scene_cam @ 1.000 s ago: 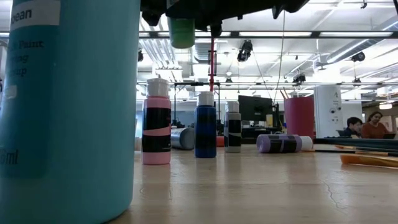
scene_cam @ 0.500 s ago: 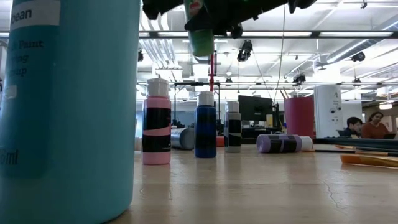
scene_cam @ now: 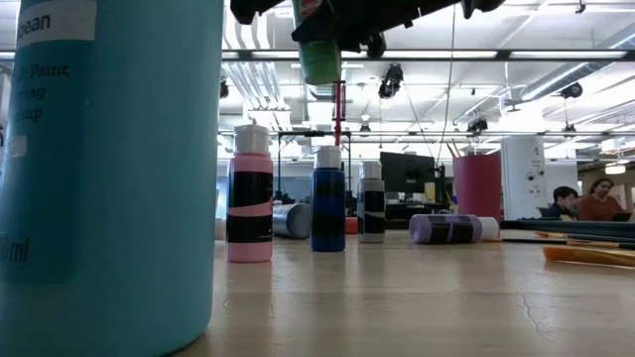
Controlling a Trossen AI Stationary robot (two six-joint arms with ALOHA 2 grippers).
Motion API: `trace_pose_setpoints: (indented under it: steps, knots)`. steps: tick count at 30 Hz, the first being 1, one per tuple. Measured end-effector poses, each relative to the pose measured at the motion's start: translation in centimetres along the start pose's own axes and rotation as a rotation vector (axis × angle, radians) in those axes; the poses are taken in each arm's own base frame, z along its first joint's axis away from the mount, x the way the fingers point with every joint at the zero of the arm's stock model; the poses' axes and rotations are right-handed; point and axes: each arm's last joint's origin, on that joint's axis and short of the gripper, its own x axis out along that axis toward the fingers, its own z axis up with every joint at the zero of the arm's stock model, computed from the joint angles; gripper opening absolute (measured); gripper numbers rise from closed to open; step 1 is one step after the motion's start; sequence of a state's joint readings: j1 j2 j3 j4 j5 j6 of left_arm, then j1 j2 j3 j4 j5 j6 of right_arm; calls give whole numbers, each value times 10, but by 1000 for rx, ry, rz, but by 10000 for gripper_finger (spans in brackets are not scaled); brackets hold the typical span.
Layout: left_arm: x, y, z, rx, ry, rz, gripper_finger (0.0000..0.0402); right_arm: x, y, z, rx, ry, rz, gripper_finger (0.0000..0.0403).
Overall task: Pick & Place Paint Supplies
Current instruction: Put the green paint bottle into the white bin
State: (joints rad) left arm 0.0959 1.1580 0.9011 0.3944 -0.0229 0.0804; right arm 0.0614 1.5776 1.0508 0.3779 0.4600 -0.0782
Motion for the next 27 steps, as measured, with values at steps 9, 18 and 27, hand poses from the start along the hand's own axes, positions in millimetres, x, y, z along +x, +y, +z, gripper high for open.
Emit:
trace_pose_setpoints:
  steps: [9, 18, 27]
  knots:
    - [15, -1, -2, 20, 17, -9, 344, 0, 0, -1, 22, 0, 15, 157]
    - [15, -1, -1, 13, 12, -8, 271, 0, 0, -1, 20, 4, 16, 156]
    - [15, -1, -1, 13, 15, -14, 140, 0, 0, -2, 21, 6, 15, 156]
